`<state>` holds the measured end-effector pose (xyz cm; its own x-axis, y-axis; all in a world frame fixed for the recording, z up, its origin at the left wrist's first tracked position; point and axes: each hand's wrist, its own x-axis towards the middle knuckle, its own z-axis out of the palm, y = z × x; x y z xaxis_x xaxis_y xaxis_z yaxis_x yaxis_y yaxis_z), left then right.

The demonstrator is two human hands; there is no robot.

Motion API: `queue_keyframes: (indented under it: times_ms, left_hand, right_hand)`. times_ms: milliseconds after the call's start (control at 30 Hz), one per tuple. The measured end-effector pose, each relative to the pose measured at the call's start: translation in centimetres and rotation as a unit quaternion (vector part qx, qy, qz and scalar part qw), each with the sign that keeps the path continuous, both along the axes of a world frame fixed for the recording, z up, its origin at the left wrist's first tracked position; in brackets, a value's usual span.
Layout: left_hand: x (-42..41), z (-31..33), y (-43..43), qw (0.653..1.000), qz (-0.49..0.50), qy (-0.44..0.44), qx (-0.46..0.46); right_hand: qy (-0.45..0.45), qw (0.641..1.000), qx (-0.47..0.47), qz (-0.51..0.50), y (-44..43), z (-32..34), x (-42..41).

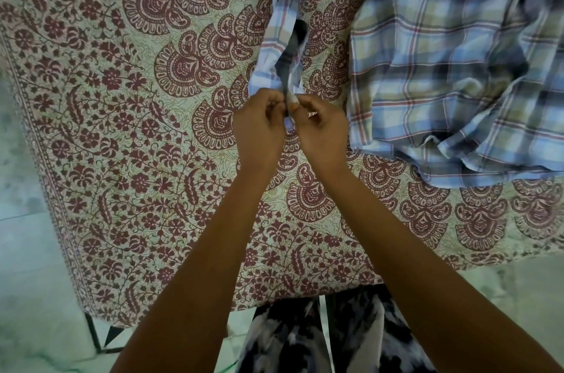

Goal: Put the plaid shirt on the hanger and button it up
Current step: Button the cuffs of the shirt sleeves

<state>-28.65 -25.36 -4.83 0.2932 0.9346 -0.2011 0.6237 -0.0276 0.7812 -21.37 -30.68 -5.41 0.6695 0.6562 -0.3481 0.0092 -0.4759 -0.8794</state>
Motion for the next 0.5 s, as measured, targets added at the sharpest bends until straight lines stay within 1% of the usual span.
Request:
queue_keyframes:
  times_ms: [167, 333, 400, 500]
  left_hand:
    - [0.6, 0.6, -0.3, 1.000, 0.021, -0.016, 0.002]
    - [0.7, 0.9, -0.6, 0.999, 0.024, -0.023, 0.027]
    - [0.9, 0.9, -0.7, 0.999, 0.015, -0.018, 0.031]
    - [1.2, 0.7, -0.6, 1.000, 0.003, -0.017, 0.023]
  right_hand:
    - [-0.003, 1.000, 0.000, -0.010, 0.3, 0.1, 0.4]
    - [-0.033, 0.998, -0.044, 0.038, 0.0, -0.1, 1.1]
    - [-0.021, 0.998, -0.030, 0.043, -0.2, 0.0, 1.4]
    - [0.036, 0.999, 0.005, 0.029, -0.4, 0.0, 1.6]
